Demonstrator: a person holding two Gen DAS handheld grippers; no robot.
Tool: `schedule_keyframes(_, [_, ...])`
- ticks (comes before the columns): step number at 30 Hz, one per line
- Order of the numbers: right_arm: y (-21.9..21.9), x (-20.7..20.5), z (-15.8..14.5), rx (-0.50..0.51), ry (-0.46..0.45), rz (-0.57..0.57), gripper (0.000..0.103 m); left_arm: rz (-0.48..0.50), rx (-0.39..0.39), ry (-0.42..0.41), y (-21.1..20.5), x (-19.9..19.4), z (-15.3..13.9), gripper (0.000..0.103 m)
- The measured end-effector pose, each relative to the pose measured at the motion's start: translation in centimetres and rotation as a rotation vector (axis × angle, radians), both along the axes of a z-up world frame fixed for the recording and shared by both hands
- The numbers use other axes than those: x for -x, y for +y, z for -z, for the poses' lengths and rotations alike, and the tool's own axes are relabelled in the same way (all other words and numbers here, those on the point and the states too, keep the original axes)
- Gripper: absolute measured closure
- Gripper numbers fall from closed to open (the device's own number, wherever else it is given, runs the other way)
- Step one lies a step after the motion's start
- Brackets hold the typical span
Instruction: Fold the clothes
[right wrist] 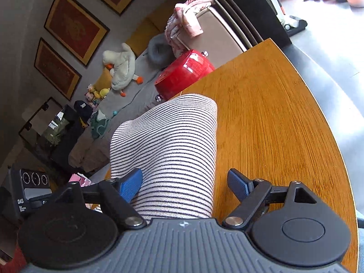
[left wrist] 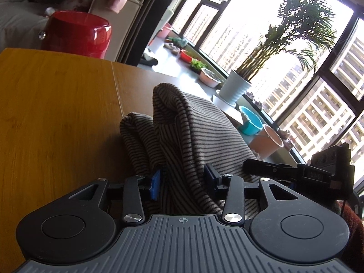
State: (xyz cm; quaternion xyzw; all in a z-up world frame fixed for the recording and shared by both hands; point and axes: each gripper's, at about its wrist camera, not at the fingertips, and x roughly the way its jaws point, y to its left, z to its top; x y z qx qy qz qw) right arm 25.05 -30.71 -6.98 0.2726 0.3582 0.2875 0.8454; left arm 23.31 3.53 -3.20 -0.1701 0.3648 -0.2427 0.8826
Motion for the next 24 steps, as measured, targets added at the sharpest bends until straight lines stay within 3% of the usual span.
schedule_keyframes(1, [0.2,0.0,-0.2,0.011,-0.003,-0.015,0.027,-0.002,0.002,-0.002,0.2,0.0,0.1,0.059])
schedule_keyframes(2, [0.5,0.0,-0.3,0.022,-0.006,-0.031,0.042,-0.004,0.005,-0.004,0.5,-0.1,0.1,0.059])
schedule_keyframes(6, [2.9,-0.4,-1.8,0.063,-0.037,-0.061,0.049,-0.045,-0.043,-0.033,3.0,-0.4,-0.3,0.059])
schedule_keyframes(13, [12.6,-6.3,-4.6,0.155,-0.127,-0.221,0.050,-0.234,-0.073,-0.021,11.8,-3.6,-0.5,0.059])
schedule_keyframes(18, [19.1,-11.5,-5.0,0.222,-0.160,-0.261,0.050,-0.341,-0.016,0.006,18.0,-7.2,0.0,0.053])
schedule_keyframes(23, [24.2,-16.0,-4.6,0.293,-0.190,-0.279,0.049,-0.373,0.056,0.027,20.5,-9.4,0.8,0.047])
schedule_keyframes(24, [24.5,-15.4,-4.9,0.323,-0.239,-0.268,0.044,-0.370,0.051,0.021,20.3,-9.5,0.8,0.047])
